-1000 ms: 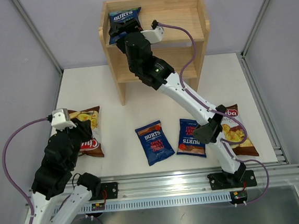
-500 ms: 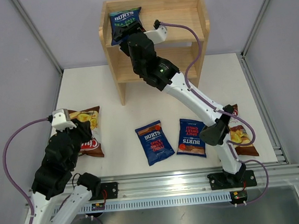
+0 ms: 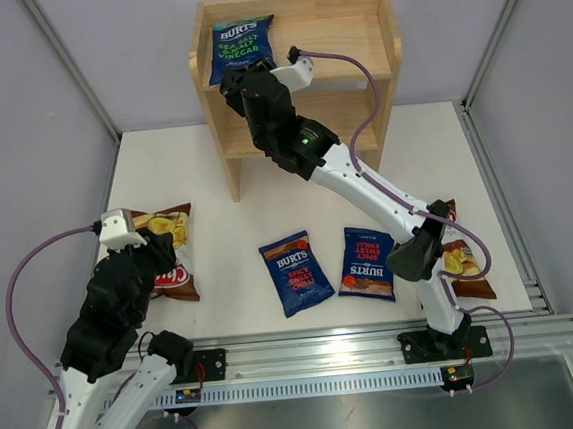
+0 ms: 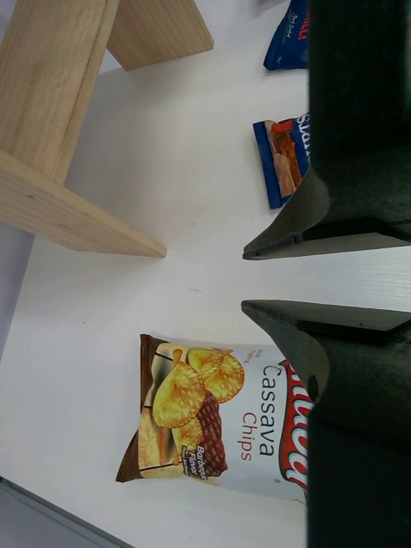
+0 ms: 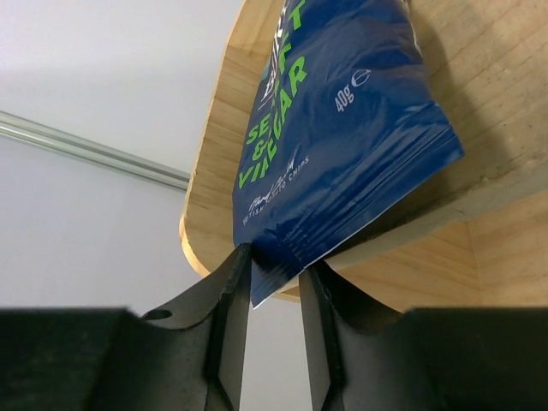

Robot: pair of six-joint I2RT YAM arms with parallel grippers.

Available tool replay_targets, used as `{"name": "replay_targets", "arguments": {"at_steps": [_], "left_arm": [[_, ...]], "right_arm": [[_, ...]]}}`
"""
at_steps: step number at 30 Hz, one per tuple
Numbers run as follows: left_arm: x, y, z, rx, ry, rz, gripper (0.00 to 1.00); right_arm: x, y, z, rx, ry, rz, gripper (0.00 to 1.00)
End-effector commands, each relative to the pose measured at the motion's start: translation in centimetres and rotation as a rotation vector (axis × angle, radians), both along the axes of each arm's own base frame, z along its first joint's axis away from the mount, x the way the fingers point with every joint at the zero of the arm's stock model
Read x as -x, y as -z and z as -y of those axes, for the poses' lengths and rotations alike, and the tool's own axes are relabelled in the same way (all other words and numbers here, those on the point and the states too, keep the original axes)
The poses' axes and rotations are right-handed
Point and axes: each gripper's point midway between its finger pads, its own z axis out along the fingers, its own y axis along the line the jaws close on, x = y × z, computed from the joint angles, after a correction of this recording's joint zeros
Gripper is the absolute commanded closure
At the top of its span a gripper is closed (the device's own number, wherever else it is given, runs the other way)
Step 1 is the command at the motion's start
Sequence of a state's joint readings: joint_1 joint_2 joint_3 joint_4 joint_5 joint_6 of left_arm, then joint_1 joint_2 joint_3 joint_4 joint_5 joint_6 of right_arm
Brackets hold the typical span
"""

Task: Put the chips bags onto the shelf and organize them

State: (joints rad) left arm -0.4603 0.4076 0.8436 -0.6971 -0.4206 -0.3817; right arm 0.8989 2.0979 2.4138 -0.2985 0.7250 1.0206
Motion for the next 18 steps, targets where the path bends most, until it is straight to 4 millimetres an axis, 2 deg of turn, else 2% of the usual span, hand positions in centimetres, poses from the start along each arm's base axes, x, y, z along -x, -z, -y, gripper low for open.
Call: {"name": "replay_targets", "arguments": {"at_steps": [1, 8, 13, 17, 18], "left_arm": [[-0.3, -0.7, -0.3, 0.002, -0.023, 0.022, 0.72], [-0.4, -0.7, -0.3, 0.001, -0.026, 0.022, 0.72], [-0.3, -0.7, -0.4, 0.001, -0.029, 0.023, 0.72], [-0.4, -0.7, -0.4, 0.001, -0.029, 0.023, 0.72], [-0.4, -0.7, -0.3, -0.002, -0.027, 0.02, 0.72]], "right_arm": [[0.6, -1.8, -0.4, -0.042, -0.007, 0.031, 0.66], [-0.3, -2.3, -1.2, -0.064, -0.01, 0.052, 0.71], [-1.6, -1.5, -1.3, -0.069, -0.031, 0.041, 0.71], [-2.1, -0.8, -1.6, -0.066, -0.075, 0.025, 0.69], [-2.0, -1.0, -1.4, -0.056, -0.075, 0.028, 0.65]]}}
